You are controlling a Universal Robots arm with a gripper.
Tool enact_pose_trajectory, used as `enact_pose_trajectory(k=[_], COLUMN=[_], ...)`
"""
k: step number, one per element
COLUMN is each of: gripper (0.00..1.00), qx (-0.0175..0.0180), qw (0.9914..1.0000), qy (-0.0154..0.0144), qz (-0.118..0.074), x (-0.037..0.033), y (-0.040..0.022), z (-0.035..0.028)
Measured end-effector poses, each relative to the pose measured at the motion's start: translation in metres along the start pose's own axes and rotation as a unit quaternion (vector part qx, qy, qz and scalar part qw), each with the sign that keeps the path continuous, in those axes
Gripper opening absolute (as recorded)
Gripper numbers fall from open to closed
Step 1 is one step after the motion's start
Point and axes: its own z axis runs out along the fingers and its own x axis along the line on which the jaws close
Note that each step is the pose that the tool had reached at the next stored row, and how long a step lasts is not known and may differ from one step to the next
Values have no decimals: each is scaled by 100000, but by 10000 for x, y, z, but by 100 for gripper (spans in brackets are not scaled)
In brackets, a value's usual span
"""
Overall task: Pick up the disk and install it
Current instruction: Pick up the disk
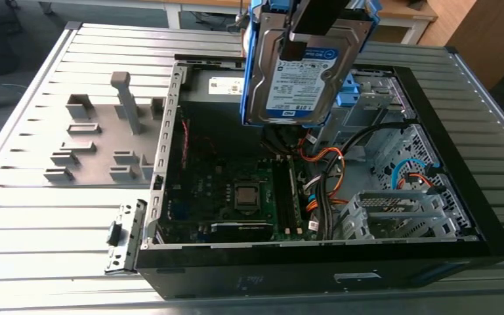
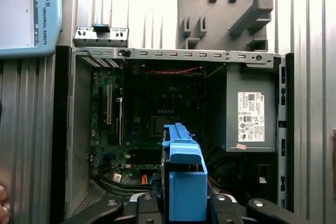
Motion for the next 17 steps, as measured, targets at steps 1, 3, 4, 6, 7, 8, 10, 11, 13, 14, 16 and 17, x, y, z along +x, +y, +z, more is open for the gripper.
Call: enact_pose_trajectory(k=[1, 3, 4, 6, 7, 8, 10, 11, 13, 14, 16, 17], gripper=[36, 36, 36, 36, 36, 36, 36, 36, 36, 36, 36, 36], qx=[-1, -1, -1, -3, -1, -2, -2, -2, -1, -2, -1, -1], qw=[100000, 100000, 100000, 100000, 100000, 100000, 100000, 100000, 100000, 100000, 100000, 100000], qy=[-1, 0, 1, 2, 0, 0, 2, 1, 3, 3, 0, -1], qz=[-2, -1, 1, 1, -1, -2, 0, 0, -1, 0, -2, 0], x=[6, 18, 23, 34, 41, 47, 61, 69, 86, 95, 117, 129], y=[0, 0, 0, 0, 0, 0, 0, 0, 0, 0, 1, 1], z=[0, -1, -1, -2, -2, -2, -3, -3, -4, -4, -5, -5])
